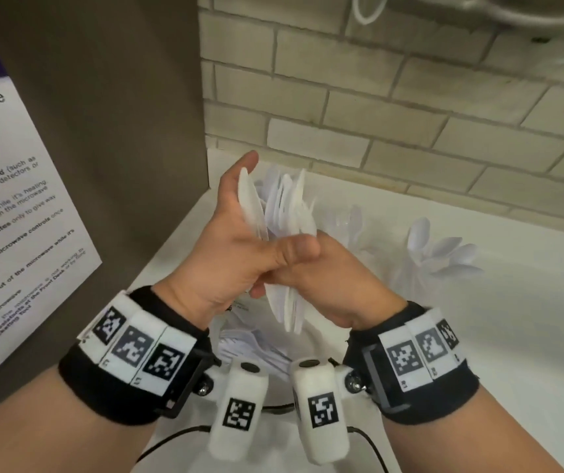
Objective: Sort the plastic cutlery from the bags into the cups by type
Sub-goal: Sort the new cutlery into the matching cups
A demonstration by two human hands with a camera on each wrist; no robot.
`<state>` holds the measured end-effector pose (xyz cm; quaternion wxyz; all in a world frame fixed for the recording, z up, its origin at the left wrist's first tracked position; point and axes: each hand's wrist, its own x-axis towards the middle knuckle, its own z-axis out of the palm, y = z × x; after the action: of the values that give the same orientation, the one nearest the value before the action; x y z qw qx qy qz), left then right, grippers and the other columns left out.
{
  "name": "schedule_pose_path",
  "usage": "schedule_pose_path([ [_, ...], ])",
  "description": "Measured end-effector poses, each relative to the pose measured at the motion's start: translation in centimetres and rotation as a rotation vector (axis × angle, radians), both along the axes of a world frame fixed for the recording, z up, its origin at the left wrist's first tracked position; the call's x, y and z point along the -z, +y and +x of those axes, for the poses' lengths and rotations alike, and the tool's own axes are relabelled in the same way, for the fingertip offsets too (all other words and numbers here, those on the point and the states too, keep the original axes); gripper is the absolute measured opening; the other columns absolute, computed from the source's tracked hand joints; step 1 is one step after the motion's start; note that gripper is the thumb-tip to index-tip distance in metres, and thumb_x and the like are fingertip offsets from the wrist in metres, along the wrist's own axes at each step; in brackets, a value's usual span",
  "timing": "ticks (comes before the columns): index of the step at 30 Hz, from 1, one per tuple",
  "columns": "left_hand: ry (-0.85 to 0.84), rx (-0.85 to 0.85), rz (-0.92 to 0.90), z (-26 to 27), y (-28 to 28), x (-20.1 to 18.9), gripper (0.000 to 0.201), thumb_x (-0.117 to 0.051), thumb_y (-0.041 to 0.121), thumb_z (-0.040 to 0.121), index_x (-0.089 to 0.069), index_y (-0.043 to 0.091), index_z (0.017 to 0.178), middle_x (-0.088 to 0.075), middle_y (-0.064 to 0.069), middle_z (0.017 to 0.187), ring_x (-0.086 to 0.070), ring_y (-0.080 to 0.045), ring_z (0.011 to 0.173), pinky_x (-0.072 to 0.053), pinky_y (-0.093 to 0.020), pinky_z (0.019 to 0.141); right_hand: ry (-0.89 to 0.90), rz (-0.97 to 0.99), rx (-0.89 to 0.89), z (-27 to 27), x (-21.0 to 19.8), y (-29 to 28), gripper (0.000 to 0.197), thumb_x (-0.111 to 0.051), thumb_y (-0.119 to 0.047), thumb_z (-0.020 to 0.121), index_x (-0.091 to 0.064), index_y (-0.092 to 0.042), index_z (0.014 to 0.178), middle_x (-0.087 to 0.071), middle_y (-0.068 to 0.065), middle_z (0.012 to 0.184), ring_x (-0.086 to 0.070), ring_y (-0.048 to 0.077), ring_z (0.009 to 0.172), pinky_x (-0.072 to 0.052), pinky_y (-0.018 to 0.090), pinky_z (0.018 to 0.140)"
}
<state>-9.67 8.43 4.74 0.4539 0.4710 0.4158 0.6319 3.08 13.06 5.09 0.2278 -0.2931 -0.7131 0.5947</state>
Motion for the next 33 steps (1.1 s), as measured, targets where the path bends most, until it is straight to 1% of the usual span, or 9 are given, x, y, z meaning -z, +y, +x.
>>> schedule_pose_path([
  [3,0.045,-0.127,0.008,0.7,0.0,0.5,0.11,-0.094,0.036,0.038,-0.034,0.042,0.13,-0.059,-0.013,0.125,-0.065,-0.02,0.11,-0.054,-0.044,0.091,-0.125,0.051,-0.023,-0.1,0.0,-0.2,0.006,-0.066,0.007,0.072,-0.069,0.005,0.076,-0.072,0.017,0.082,-0.07,0.028,0.09,-0.053,0.045,0.093],
  [6,0.06,-0.18,0.012,1.5,0.0,0.4,0.085,-0.087,0.026,0.047,-0.047,0.031,0.122,-0.062,-0.017,0.116,-0.065,-0.027,0.106,-0.053,-0.048,0.093,-0.126,0.028,0.02,-0.7,0.4,-0.7,0.034,-0.069,0.011,0.064,-0.069,-0.001,0.095,-0.071,0.018,0.098,-0.069,0.029,0.096,-0.056,0.049,0.087],
  [11,0.016,-0.21,-0.005,1.9,0.2,-0.2,0.042,-0.076,0.004,0.059,-0.058,0.02,0.094,-0.062,-0.027,0.102,-0.064,-0.041,0.096,-0.054,-0.053,0.087,-0.09,-0.037,0.088,-0.9,1.3,-0.7,0.031,-0.066,0.007,0.055,-0.069,0.002,0.085,-0.069,0.02,0.078,-0.068,0.028,0.074,-0.059,0.051,0.077],
  [13,-0.029,-0.203,-0.015,1.7,0.1,-0.3,0.041,-0.074,0.003,0.06,-0.058,0.019,0.093,-0.062,-0.018,0.092,-0.065,-0.03,0.085,-0.057,-0.043,0.079,-0.108,-0.054,0.085,-0.6,1.5,-0.8,0.019,-0.069,0.007,0.057,-0.069,-0.003,0.073,-0.067,0.013,0.07,-0.066,0.023,0.07,-0.057,0.043,0.074],
  [15,-0.078,-0.207,-0.019,1.5,0.1,-0.5,0.041,-0.074,0.002,0.06,-0.056,0.018,0.094,-0.06,-0.011,0.089,-0.063,-0.021,0.08,-0.056,-0.035,0.073,-0.155,-0.067,0.058,-0.1,1.6,-1.2,0.023,-0.07,0.011,0.062,-0.066,-0.012,0.063,-0.064,0.006,0.066,-0.063,0.019,0.068,-0.055,0.038,0.071],
  [21,-0.231,-0.314,0.032,1.5,0.2,-0.5,0.04,-0.071,-0.002,0.064,-0.053,0.018,0.094,-0.058,-0.016,0.093,-0.062,-0.026,0.082,-0.055,-0.046,0.078,-0.202,-0.245,0.059,0.3,2.5,-2.3,0.024,-0.067,0.011,0.07,-0.057,-0.01,0.069,-0.055,0.007,0.055,-0.053,0.019,0.044,-0.049,0.029,0.048],
  [24,-0.25,-0.339,0.035,1.9,0.1,-0.1,0.041,-0.073,-0.001,0.064,-0.055,0.018,0.095,-0.061,-0.011,0.091,-0.064,-0.022,0.083,-0.055,-0.043,0.079,-0.204,-0.229,0.159,0.2,2.9,-2.6,0.033,-0.069,0.003,0.076,-0.047,-0.015,0.059,-0.041,-0.009,0.037,-0.033,0.007,0.028,-0.026,0.016,0.034],
  [30,-0.154,0.021,-0.002,0.5,-0.3,0.9,0.099,-0.092,0.025,0.051,-0.04,0.012,0.135,-0.06,-0.015,0.127,-0.061,-0.025,0.116,-0.052,-0.034,0.091,-0.101,-0.24,0.256,0.3,3.1,-1.9,0.036,-0.06,0.006,0.077,-0.04,-0.015,0.055,-0.031,-0.005,0.043,-0.025,0.01,0.034,-0.019,0.019,0.04],
  [33,0.056,0.223,-0.13,0.2,-1.0,1.1,0.076,-0.088,0.044,0.052,-0.064,0.015,0.117,-0.069,-0.01,0.118,-0.064,-0.021,0.113,-0.052,-0.029,0.091,-0.085,-0.25,0.194,0.3,2.8,-1.9,0.032,-0.054,0.011,0.077,-0.044,-0.013,0.06,-0.031,-0.005,0.042,-0.025,0.009,0.034,-0.019,0.017,0.04],
])
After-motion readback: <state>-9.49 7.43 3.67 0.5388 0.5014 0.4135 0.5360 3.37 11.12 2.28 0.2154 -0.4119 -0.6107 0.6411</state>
